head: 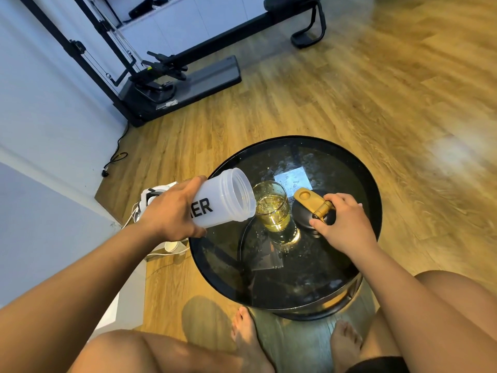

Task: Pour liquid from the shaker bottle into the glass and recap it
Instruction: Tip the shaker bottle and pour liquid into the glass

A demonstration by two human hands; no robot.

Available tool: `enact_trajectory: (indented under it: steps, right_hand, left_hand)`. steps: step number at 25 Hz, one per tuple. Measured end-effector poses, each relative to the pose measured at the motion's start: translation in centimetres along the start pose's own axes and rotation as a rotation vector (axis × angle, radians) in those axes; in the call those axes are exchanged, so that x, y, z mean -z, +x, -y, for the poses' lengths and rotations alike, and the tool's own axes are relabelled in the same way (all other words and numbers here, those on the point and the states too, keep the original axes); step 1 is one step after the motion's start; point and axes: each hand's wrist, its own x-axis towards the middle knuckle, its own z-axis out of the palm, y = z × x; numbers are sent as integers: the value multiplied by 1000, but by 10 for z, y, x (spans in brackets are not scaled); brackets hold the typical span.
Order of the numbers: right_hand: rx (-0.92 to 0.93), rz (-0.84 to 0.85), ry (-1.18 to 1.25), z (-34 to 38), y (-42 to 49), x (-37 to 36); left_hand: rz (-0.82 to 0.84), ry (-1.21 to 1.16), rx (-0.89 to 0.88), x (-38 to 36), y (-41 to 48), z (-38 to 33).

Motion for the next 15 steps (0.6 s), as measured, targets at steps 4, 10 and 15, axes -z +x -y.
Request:
enact_trajectory:
  steps: [4, 10, 15]
  right_hand:
    - [2, -3, -3, 1, 0, 1]
    - [-6, -4, -2, 1, -2, 0]
    - [-7, -1, -6, 1, -2, 0]
  left_hand:
    - [-2, -3, -7, 0, 0, 0]
    - [0, -3, -10, 1, 0, 0]
    - [5, 14, -10, 2, 1, -1]
